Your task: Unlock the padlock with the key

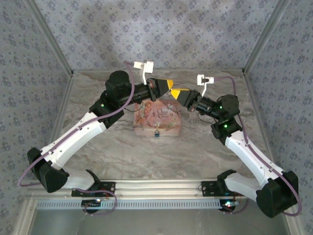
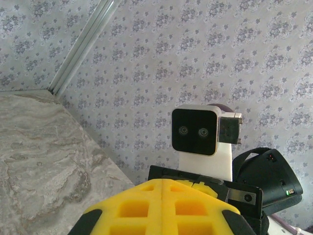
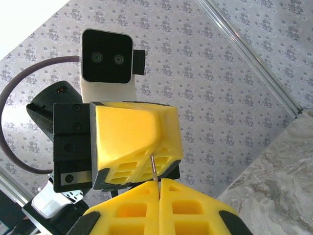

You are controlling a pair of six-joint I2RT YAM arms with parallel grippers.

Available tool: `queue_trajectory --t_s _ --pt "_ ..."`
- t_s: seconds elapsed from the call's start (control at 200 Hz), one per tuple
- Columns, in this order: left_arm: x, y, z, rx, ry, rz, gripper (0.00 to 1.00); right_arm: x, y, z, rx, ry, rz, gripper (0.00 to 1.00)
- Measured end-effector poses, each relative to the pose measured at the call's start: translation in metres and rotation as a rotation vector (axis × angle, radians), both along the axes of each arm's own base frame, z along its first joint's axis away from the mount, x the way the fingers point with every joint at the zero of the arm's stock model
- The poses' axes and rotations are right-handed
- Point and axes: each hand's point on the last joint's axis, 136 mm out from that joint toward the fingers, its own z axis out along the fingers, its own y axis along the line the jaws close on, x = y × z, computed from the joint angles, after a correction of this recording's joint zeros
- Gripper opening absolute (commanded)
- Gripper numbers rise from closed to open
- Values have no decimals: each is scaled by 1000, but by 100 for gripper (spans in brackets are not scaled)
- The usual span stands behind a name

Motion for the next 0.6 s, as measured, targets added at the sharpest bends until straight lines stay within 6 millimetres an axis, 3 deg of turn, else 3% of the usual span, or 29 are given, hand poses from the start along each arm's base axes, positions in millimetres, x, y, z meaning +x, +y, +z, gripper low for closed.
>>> queue_trajectory --t_s 0.08,0.14,0.225,0.6 --pt "0 0 0 0 0 0 0 0 0 0 -2 -3 -2 0" --pt "0 0 -1 2 -2 0 22 -1 -1 0 -6 -5 -4 0" --pt "0 0 -2 2 4 1 37 -2 -3 0 -12 -6 -11 0" --pt "-2 4 -14 41 34 4 38 -3 -8 -3 -85 -7 -28 0"
